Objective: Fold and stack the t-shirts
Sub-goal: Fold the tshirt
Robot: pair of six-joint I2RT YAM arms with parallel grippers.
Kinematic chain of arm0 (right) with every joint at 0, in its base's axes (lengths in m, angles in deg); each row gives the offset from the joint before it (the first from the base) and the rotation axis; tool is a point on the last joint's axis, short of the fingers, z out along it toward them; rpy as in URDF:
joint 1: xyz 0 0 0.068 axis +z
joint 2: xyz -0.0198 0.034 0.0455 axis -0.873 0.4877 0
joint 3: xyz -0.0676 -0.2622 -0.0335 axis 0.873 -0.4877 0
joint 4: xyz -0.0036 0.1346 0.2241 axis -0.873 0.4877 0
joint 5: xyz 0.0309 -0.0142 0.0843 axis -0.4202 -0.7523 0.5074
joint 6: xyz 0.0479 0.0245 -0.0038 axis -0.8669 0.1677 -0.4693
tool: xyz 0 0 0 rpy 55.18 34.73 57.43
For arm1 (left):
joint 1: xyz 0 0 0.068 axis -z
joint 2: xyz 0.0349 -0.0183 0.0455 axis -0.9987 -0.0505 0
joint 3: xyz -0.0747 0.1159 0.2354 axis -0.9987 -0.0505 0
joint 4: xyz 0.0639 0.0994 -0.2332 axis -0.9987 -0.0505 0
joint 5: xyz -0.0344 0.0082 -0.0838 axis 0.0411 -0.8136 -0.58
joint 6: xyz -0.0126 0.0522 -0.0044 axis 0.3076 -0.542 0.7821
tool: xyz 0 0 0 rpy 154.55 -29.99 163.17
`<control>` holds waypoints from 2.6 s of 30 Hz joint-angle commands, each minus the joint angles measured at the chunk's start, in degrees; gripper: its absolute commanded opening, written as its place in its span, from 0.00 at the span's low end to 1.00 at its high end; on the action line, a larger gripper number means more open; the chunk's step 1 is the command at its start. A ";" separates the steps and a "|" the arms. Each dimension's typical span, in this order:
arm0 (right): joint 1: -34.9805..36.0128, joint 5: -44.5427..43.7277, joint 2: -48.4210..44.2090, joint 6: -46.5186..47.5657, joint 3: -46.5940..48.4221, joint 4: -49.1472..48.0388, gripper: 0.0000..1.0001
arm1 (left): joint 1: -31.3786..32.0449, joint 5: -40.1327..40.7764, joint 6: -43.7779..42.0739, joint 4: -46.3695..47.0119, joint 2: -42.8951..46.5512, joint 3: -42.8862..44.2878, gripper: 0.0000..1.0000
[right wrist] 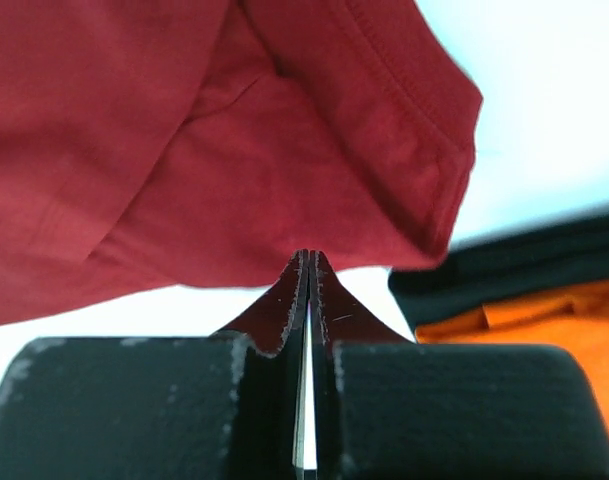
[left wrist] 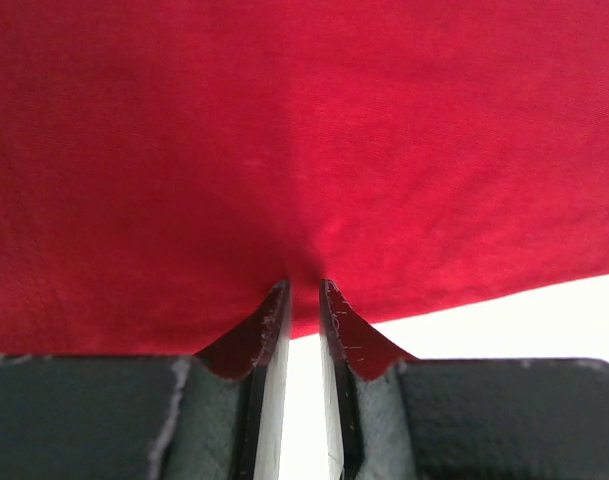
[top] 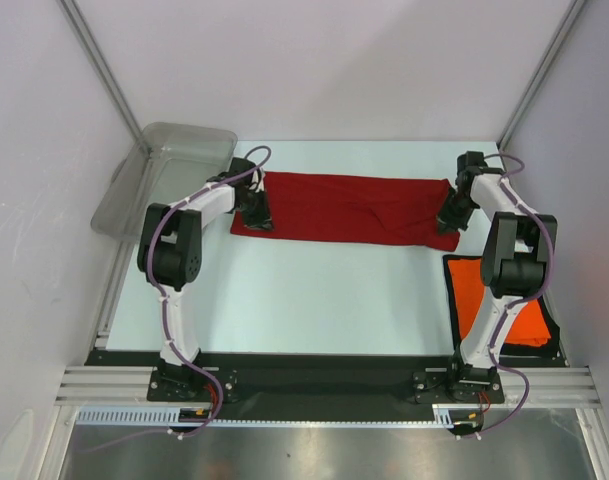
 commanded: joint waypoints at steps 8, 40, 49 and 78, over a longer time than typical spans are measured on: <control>-0.61 -11.22 9.95 -0.94 2.48 -5.93 0.00 | -3.10 0.07 -1.68 -2.43 -4.09 4.06 0.22; -4.13 16.26 -14.56 -23.16 -17.61 -21.13 0.79 | -2.05 12.54 1.57 -3.84 22.37 -15.09 0.43; -1.84 14.15 -14.30 -27.74 -24.14 -27.90 0.73 | -2.14 17.38 7.19 1.95 16.66 -15.27 0.50; -4.74 14.50 -6.56 -28.89 -25.73 -30.46 0.69 | -5.82 16.15 13.96 7.94 16.04 -16.24 0.64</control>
